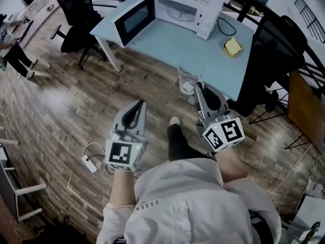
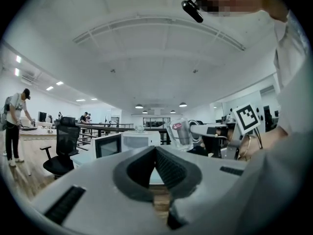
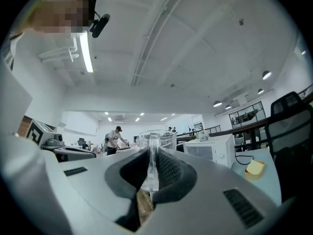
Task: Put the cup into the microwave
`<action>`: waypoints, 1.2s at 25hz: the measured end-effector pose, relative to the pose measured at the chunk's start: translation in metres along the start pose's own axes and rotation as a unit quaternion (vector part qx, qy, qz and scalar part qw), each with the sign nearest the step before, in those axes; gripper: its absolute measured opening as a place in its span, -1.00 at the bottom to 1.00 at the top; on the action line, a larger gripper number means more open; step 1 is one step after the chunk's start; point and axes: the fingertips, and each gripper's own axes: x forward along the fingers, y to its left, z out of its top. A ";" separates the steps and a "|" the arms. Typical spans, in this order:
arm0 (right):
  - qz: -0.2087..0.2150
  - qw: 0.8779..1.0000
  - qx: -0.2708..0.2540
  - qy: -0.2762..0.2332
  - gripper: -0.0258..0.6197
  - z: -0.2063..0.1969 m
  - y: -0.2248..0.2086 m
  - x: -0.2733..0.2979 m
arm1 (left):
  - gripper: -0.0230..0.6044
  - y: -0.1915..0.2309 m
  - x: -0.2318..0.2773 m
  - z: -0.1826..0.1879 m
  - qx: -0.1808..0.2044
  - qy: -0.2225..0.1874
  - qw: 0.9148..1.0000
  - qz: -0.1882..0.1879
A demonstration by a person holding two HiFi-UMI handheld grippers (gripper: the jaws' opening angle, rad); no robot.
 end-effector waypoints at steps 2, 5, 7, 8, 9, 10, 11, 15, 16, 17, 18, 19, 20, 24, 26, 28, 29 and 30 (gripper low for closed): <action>0.009 1.000 0.003 -0.002 -0.82 -0.006 -0.009 0.026 | -0.92 0.016 0.015 -0.003 0.005 0.003 1.000 0.009; 0.020 1.000 0.007 -0.003 -0.82 -0.011 -0.028 0.069 | -0.93 0.043 0.047 0.000 0.011 0.005 1.000 0.022; 0.024 1.000 0.009 0.000 -0.82 -0.012 -0.046 0.102 | -0.93 0.063 0.075 0.004 0.013 0.005 1.000 0.027; 0.026 1.000 0.010 0.002 -0.82 -0.012 -0.056 0.119 | -0.92 0.073 0.090 0.007 0.013 0.005 0.999 0.030; 0.029 1.000 0.011 0.003 -0.82 -0.011 -0.065 0.135 | -0.93 0.083 0.106 0.010 0.011 0.005 0.999 0.034; 0.031 0.999 0.013 0.004 -0.82 -0.011 -0.075 0.151 | -0.93 0.094 0.122 0.013 0.008 0.005 0.999 0.039; 0.031 0.999 0.015 0.005 -0.82 -0.011 -0.086 0.167 | -0.93 0.103 0.139 0.015 0.006 0.003 0.999 0.041; 0.033 0.999 0.018 0.007 -0.82 -0.011 -0.125 0.221 | -0.93 0.131 0.203 0.025 0.012 -0.003 0.999 0.033; 0.034 0.999 0.018 0.009 -0.82 -0.012 -0.133 0.233 | -0.93 0.136 0.216 0.025 0.013 -0.002 0.999 0.031; 0.035 0.999 0.018 0.010 -0.82 -0.012 -0.141 0.244 | -0.93 0.141 0.229 0.025 0.013 0.000 0.999 0.031; 0.035 0.999 0.018 0.012 -0.82 -0.014 -0.150 0.254 | -0.93 0.146 0.241 0.026 0.012 0.001 0.999 0.030; 0.033 0.999 0.019 0.014 -0.82 -0.016 -0.158 0.263 | -0.93 0.150 0.253 0.026 0.011 0.003 1.000 0.029; 0.031 0.999 0.020 0.016 -0.82 -0.019 -0.166 0.271 | -0.93 0.153 0.264 0.026 0.010 0.005 1.000 0.027; 0.019 0.999 0.023 0.027 -0.82 -0.031 -0.194 0.297 | -0.93 0.168 0.301 0.017 0.004 0.018 1.000 0.018; 0.010 0.999 0.024 0.030 -0.82 -0.036 -0.207 0.311 | -0.93 0.176 0.320 0.013 0.003 0.023 1.000 0.010; -0.002 0.999 0.024 0.033 -0.82 -0.041 -0.219 0.324 | -0.93 0.181 0.341 0.013 0.002 0.026 1.000 -0.005; -0.011 0.999 0.025 0.034 -0.82 -0.044 -0.225 0.329 | -0.93 0.183 0.352 0.013 0.001 0.027 1.000 -0.016; -0.021 0.999 0.027 0.036 -0.82 -0.048 -0.231 0.335 | -0.93 0.186 0.363 0.013 0.003 0.028 0.999 -0.029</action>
